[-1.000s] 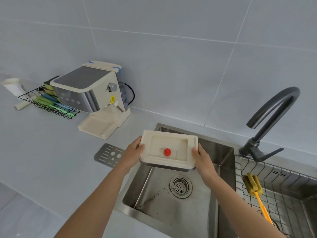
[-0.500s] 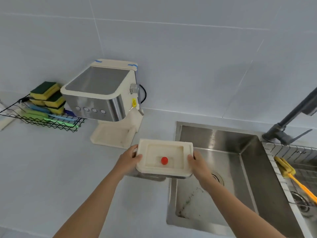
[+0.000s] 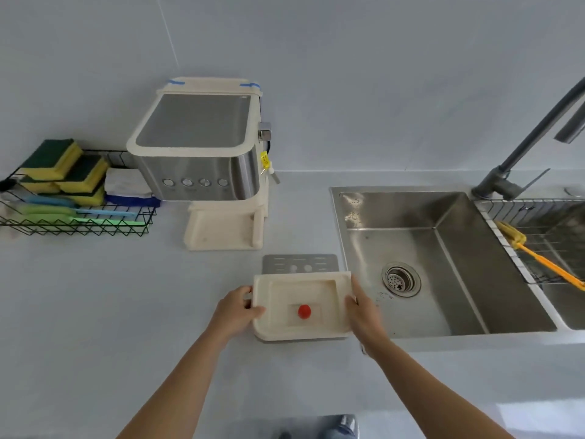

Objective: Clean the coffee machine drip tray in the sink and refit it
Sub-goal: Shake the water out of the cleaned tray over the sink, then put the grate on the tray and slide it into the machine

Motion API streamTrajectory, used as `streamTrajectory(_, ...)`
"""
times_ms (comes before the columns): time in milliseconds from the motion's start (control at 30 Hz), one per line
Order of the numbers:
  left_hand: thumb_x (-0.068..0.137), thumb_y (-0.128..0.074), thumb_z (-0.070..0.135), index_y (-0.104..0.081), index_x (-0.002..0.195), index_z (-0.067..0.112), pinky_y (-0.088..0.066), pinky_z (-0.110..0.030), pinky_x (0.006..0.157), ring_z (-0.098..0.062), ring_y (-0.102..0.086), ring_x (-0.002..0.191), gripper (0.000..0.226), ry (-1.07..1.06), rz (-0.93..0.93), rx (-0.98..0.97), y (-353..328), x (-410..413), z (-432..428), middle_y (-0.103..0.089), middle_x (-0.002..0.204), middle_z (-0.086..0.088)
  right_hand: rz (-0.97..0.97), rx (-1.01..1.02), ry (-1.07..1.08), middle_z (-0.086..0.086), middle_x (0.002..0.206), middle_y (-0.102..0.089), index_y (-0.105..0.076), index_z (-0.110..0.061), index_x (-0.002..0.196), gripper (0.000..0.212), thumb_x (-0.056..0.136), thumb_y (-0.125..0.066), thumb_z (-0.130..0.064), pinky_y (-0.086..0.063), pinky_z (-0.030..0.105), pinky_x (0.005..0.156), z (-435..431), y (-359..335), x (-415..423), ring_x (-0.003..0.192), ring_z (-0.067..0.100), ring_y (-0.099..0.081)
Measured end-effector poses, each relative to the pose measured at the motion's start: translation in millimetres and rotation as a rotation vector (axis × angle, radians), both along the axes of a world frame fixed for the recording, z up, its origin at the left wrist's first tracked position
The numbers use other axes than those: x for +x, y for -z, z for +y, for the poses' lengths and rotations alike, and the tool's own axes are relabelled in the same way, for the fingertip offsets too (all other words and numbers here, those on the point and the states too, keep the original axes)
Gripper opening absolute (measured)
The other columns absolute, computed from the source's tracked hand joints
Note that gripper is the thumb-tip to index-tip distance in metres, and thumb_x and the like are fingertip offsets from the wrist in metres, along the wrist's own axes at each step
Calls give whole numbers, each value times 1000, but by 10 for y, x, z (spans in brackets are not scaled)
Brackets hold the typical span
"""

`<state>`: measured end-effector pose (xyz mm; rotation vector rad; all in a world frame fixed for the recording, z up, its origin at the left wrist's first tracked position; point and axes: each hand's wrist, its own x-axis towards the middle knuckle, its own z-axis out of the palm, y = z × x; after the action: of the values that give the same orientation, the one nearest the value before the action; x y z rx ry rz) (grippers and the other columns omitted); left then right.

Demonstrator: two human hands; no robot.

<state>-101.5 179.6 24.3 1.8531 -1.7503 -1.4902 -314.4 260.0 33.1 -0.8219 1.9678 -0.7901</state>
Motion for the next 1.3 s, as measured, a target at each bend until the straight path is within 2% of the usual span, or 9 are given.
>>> streamTrajectory(300,75,-69,7,-62,112,2,-50,-41,91,-29,-65,101,37,117,-134,3,89,46,16,-69,110,-15,73,58,-13,22,115,-58,-22,-24,146,56,94,-27,-5,-46,41,85,101,106,120,96,36,-54)
streamTrajectory(500,73,-73,15,-63,111,3,-49,-34,87,-27,-63,103,41,193,-259,10,112,-11,-22,-68,113,-12,66,87,-38,6,79,-48,-40,-13,131,44,90,-29,-1,-33,30,66,82,215,54,75,23,-43)
streamTrajectory(667,75,-73,27,-63,88,5,-43,-29,71,-29,-62,102,28,215,-325,48,72,-28,-122,-67,95,-9,55,102,-44,6,100,-58,-44,-10,119,32,89,-38,-4,-38,34,81,6,130,-7,99,27,-51)
streamTrajectory(867,89,-55,25,-37,139,5,-35,-39,109,-29,-41,132,57,-50,-123,25,-26,-188,-389,-40,146,-14,28,69,-2,20,138,-46,-33,1,137,48,91,-45,-5,-37,40,101,-285,-108,-177,125,33,-46)
streamTrajectory(967,88,-51,14,-48,131,7,-40,-38,104,-29,-50,121,44,-196,9,66,11,-301,-505,-53,130,-13,-19,106,-5,20,139,-45,-27,-3,143,57,90,-49,-7,-36,38,102,-471,-124,-230,127,31,-44)
streamTrajectory(1033,86,-46,6,-56,92,12,-40,-29,84,-22,-51,92,12,-258,61,103,33,-363,-557,-53,91,-8,-41,125,6,22,131,-52,-27,-1,142,57,89,-50,-4,-38,37,99,-580,-110,-251,122,32,-48)
streamTrajectory(1100,85,-42,1,-39,67,15,-31,-27,65,-19,-40,72,23,-264,53,116,49,-420,-618,-38,70,-4,-86,132,29,20,132,-51,-26,-1,143,60,88,-51,-3,-39,36,98,-670,-71,-276,119,31,-50)
streamTrajectory(1233,86,-41,-5,-37,59,10,-28,-25,53,-15,-36,58,31,-267,5,163,85,-516,-698,-38,63,-6,-163,167,67,17,136,-44,-29,0,141,58,87,-51,-2,-42,39,101,-802,50,-311,118,30,-49)
streamTrajectory(1300,86,-41,-5,-40,60,9,-31,-25,55,-19,-44,65,29,-300,2,195,109,-549,-743,-44,67,-9,-187,181,106,13,101,-53,-52,-1,110,25,84,-50,0,-46,31,78,-833,108,-329,88,23,-53)
